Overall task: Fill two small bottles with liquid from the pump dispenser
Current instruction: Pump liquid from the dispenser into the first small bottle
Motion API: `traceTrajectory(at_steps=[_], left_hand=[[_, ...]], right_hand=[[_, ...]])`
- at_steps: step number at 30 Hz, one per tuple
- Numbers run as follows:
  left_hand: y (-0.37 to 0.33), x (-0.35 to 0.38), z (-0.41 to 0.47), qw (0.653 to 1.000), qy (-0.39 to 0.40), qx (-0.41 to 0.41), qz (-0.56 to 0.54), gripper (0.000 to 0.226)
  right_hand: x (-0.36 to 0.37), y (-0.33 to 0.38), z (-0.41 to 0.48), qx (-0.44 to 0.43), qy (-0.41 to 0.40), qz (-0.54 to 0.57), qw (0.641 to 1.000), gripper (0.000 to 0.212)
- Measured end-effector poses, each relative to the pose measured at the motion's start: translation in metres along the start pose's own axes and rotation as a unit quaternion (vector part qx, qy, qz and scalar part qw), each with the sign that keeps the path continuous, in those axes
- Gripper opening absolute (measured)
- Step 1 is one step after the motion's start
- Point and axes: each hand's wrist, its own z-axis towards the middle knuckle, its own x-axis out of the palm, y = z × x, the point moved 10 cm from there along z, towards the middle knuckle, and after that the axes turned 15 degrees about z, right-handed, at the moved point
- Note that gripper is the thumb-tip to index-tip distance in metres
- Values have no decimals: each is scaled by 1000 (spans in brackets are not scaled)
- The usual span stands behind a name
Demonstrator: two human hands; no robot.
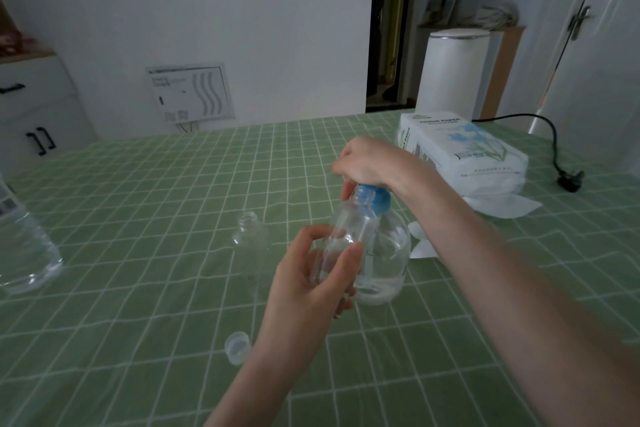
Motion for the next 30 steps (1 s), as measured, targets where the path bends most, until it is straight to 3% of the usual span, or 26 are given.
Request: traceTrajectory(at_steps=[8, 13, 17, 30], left_hand=[[-5, 0, 3, 1000, 4, 23, -5, 29], [-4, 0, 3, 1000, 4, 25, 1, 30], [1, 0, 0, 1000, 2, 14, 0, 36], [-7, 2, 2, 1000, 9, 24, -2, 38]], right_hand=[[-10, 13, -3, -27, -18, -16, 999, 36], [-4, 9, -2, -12, 0, -20, 1000, 37], [1, -2, -2, 9, 9, -18, 1000, 23], [-12, 7, -3, -6, -6, -7, 1000, 34]])
